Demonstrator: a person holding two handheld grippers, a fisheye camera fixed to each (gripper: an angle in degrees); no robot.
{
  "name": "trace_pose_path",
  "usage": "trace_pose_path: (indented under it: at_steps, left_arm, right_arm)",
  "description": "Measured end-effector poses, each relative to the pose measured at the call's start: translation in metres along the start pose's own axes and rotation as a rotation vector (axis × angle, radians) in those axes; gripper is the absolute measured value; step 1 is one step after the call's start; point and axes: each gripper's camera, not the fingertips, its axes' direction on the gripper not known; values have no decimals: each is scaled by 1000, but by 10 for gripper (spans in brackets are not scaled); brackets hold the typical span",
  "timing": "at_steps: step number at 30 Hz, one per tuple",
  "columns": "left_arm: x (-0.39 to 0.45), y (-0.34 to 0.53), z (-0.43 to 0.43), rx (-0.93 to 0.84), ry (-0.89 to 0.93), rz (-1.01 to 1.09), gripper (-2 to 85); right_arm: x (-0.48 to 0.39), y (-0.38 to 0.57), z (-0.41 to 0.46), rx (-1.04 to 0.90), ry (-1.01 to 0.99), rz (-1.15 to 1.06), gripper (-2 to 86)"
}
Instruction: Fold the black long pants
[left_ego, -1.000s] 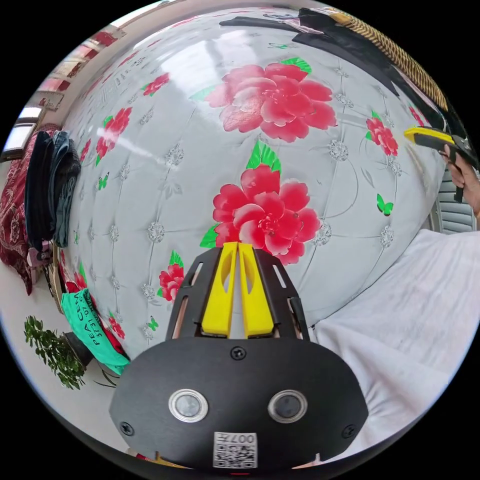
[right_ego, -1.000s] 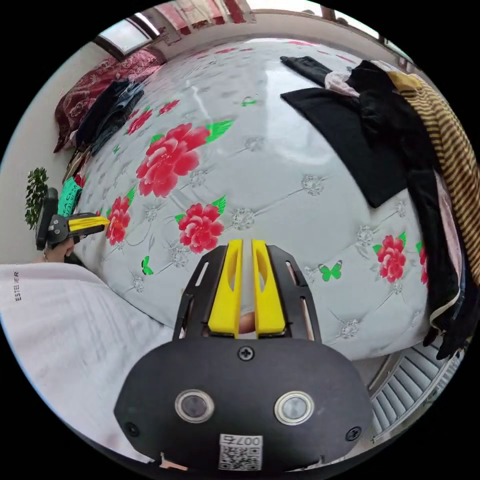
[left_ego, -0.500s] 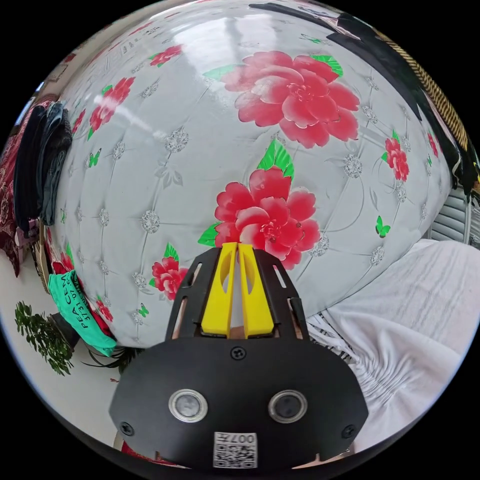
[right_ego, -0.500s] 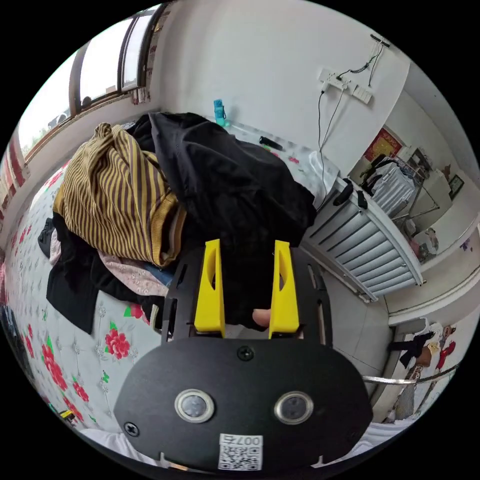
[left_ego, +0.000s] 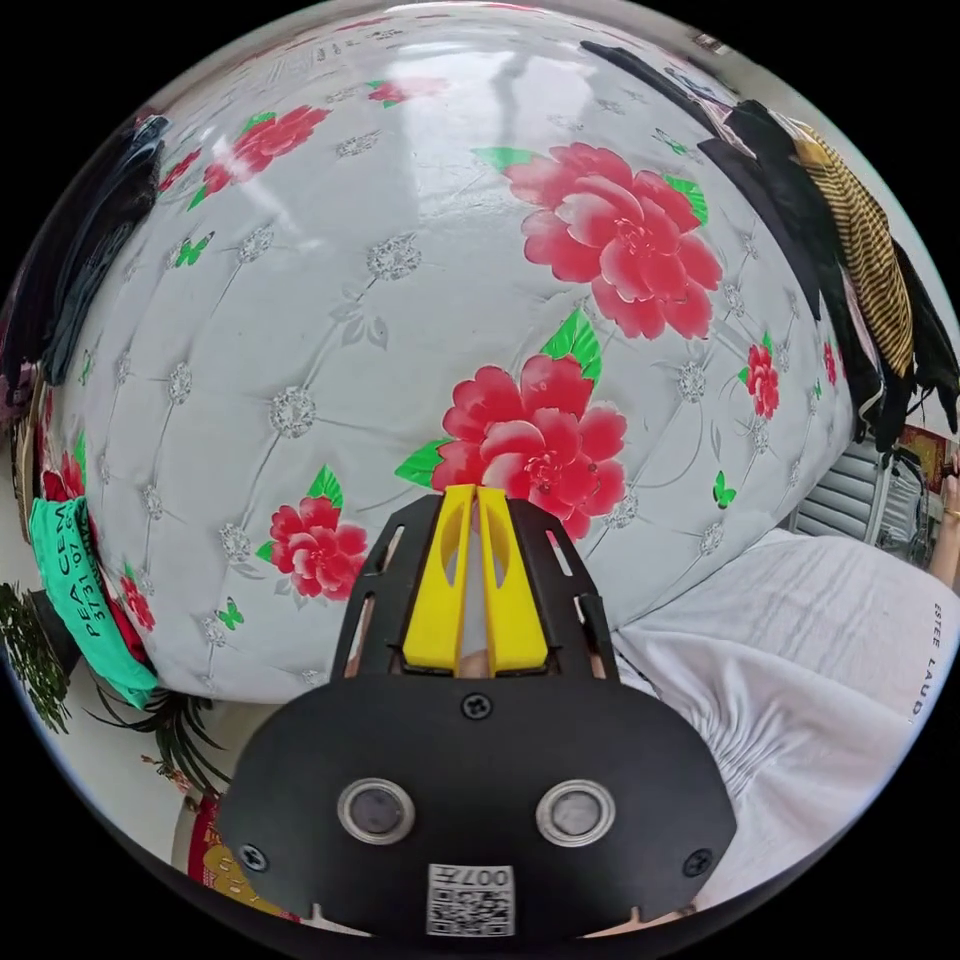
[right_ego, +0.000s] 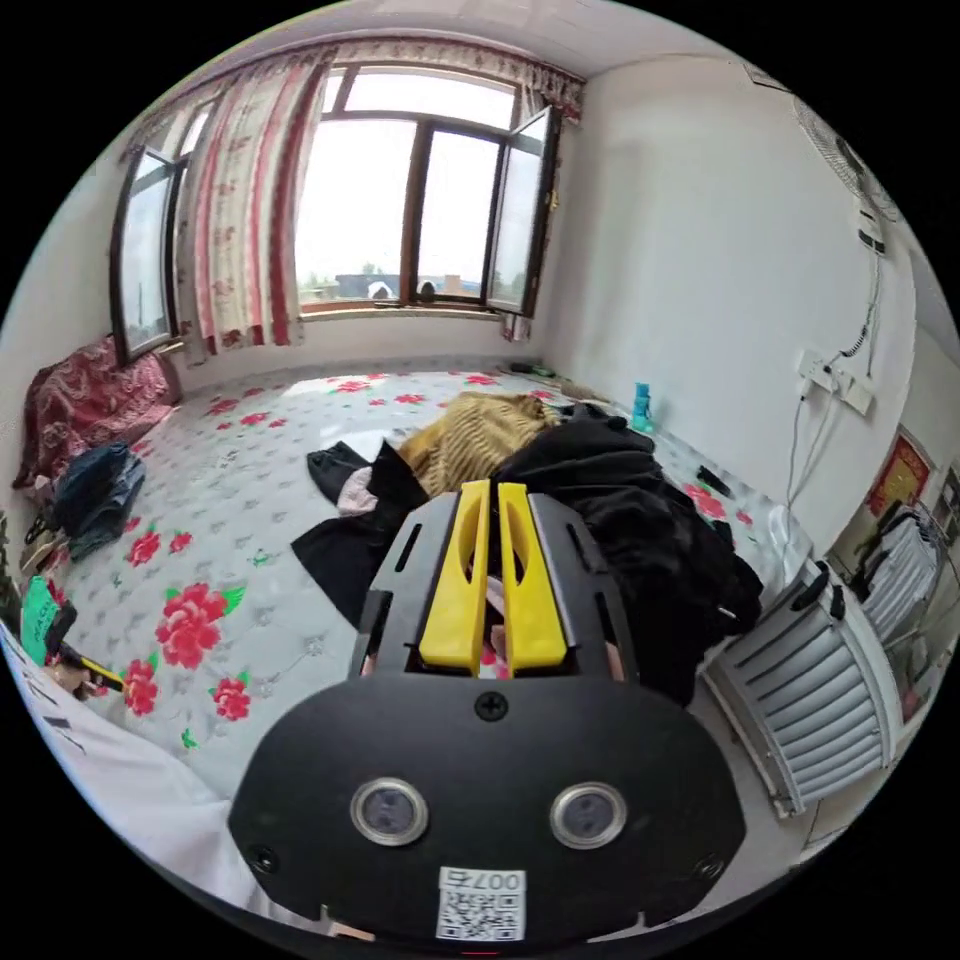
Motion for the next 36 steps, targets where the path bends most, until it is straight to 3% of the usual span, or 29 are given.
trace_pose_path:
  at_steps: [3,6,8,10,14,18,23,29,32,34,36]
  left_arm:
    - [-21,22,-1,71,73,-53,-7]
    - [-44,58,-8,215,257,-118,3]
    - [-62,85,-13,308,365,-157,21]
    - [-91,122,-18,396,447,-211,47]
    - [-147,178,-24,469,448,-321,53]
    - [-205,245,-27,515,367,-466,64]
    - [-237,284,-24,500,325,-471,83]
    - [-194,236,-16,442,421,-164,126]
    - [-154,190,-1,339,355,-67,130]
    - [-133,170,-3,295,136,-70,105]
    - [-128,161,-9,268,86,-47,86]
  right_arm:
    - [-84,-5,3,10,-221,-125,-2]
    - [-170,3,10,-16,-503,-238,-2]
    - [-247,14,23,-111,-827,-336,-1]
    - [-312,26,32,-215,-1018,-423,0]
    - [-431,48,43,-395,-1199,-666,7]
    - [-449,46,59,-366,-1122,-691,23]
    - [-420,54,139,-538,-827,-493,58]
    - [-319,49,210,-647,-424,-191,80]
    - [-287,47,234,-684,-254,-177,87]
    - [-272,45,248,-700,-167,-175,90]
    - [-260,42,261,-697,-114,-186,93]
